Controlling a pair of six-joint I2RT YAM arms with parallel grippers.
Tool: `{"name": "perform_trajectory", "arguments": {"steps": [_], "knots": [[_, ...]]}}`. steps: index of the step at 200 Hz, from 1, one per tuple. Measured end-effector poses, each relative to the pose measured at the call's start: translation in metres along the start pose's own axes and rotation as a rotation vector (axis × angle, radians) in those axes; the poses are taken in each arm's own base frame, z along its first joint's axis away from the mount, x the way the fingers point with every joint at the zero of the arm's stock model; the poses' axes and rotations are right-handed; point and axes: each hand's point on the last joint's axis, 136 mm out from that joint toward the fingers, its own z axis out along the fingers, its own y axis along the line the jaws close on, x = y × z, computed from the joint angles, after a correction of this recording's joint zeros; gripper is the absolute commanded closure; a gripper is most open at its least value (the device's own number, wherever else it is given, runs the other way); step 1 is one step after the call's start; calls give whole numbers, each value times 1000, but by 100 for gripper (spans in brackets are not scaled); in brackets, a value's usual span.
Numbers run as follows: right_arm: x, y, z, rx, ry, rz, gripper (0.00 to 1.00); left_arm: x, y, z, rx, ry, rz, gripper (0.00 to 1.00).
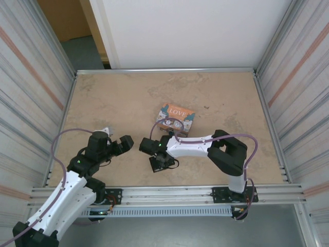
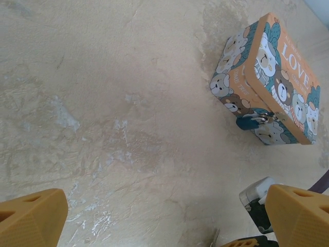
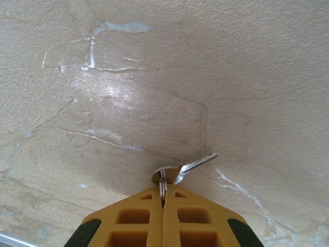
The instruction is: Unlock the padlock with the key
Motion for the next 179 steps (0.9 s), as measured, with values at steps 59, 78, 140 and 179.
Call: {"name": "perform_trajectory", "arguments": {"steps": [59,78,140,179], "knots": [[-4,-23,-12,14,-106,-12,100,-2,-10,-5,45,-1,-10,1],[-15,-22,-30,-30,-192,-34,100,-3,-20,-6,91,3,-22,2],[-51,-7,-97,-182,-536,-191,100,-16,-67,-20,274,24,-38,13],[-58,-6,-141,-240,-725,-317,100,-28,-113,-34,411,57,17,24]]}}
